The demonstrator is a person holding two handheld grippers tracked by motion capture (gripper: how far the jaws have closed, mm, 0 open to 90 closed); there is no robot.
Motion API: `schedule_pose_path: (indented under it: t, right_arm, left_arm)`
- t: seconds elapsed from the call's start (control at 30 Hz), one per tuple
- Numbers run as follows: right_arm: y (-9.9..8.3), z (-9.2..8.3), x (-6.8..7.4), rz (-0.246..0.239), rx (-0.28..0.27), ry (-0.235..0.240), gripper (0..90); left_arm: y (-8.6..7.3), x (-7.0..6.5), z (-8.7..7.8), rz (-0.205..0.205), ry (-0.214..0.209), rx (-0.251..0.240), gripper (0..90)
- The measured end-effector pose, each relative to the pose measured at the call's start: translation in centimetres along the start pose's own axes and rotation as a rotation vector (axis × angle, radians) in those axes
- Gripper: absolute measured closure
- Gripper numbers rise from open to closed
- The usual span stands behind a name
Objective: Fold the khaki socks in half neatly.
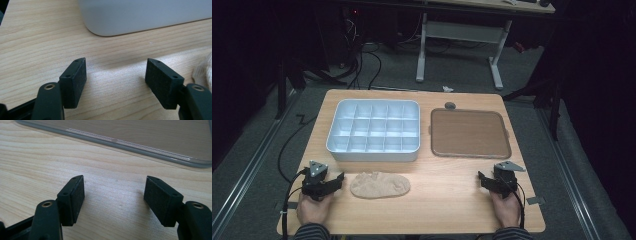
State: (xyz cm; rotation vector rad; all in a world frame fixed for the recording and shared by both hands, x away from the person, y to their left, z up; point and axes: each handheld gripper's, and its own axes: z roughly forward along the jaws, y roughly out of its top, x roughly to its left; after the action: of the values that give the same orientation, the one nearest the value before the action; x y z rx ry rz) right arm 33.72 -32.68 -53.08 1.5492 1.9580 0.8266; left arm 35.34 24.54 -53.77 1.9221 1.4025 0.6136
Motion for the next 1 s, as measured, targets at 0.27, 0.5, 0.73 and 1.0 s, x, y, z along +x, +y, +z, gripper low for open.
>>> schedule_pose_path:
  t: [0.27,0.5,0.73,1.0]
  right_arm:
    - [-0.02,-0.04,-0.01,0.000,0.001,0.005,33.0]
    - [-0.03,-0.06,-0.07,-0.004,-0.001,0.003,34.5]
    - [0.05,-0.02,-0.08,-0.011,-0.001,0.009,37.2]
    - [0.18,0.04,0.13,-0.005,0.001,0.005,39.6]
  left_arm:
    - [-0.14,-0.21,-0.16,0.004,-0.006,0.001,34.1]
    - [-0.12,-0.18,-0.14,0.009,-0.015,0.002,32.7]
    - [-0.15,-0.02,-0.20,-0.001,-0.025,-0.002,33.2]
    - [-0.32,0.25,-0.47,-0.026,-0.038,-0.018,44.0]
